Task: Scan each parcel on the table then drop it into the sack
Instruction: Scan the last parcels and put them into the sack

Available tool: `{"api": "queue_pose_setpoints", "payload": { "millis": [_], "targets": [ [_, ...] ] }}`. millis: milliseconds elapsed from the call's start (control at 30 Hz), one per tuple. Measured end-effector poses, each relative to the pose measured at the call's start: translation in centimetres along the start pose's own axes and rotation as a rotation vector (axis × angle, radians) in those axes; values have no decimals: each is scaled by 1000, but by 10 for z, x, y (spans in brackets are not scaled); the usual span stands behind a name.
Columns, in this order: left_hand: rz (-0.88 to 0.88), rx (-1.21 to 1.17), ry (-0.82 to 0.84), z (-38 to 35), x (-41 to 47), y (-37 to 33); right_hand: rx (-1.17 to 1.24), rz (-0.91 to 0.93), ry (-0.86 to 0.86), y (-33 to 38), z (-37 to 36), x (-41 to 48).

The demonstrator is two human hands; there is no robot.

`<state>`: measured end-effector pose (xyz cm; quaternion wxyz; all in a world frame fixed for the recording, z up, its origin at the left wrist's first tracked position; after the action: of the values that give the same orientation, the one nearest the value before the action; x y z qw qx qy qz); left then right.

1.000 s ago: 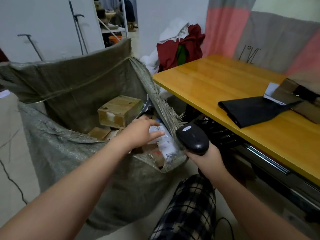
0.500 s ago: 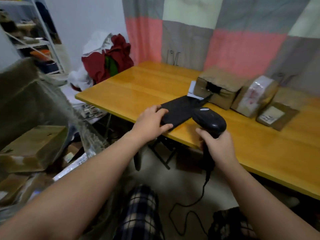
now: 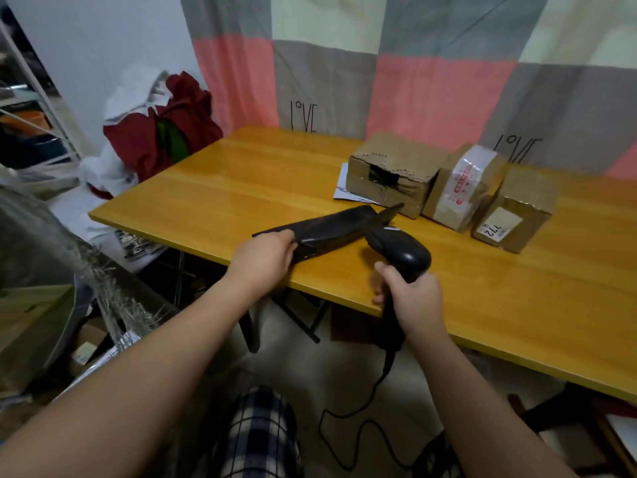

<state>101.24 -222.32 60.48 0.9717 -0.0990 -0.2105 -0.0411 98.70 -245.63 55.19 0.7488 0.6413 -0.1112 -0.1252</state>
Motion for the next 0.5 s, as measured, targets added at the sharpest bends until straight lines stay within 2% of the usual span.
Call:
{"api": "queue_pose_setpoints", "payload": {
  "millis": [167, 267, 367, 500],
  "targets": [
    [293, -600, -173, 37, -5, 29, 12, 35, 13, 4, -2, -2],
    [499, -982, -125, 23, -7, 30, 8, 29, 0, 2, 0, -2],
    [588, -934, 5, -8, -11, 30, 9, 30, 3, 2, 1, -3],
    [586, -608, 73, -24, -9, 42, -14, 19, 16, -1, -1, -1]
  ]
}}
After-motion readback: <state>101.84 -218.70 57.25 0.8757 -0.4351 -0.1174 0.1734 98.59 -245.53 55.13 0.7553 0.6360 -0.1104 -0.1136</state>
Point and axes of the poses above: each hand's wrist, its own x-axis towards the middle knuckle, its own z-axis out of the back of the hand, y = z × x, the point moved 10 cm from there along x, towards the middle knuckle, and after that the axes turned 9 degrees about -y, right-handed, at the moved point
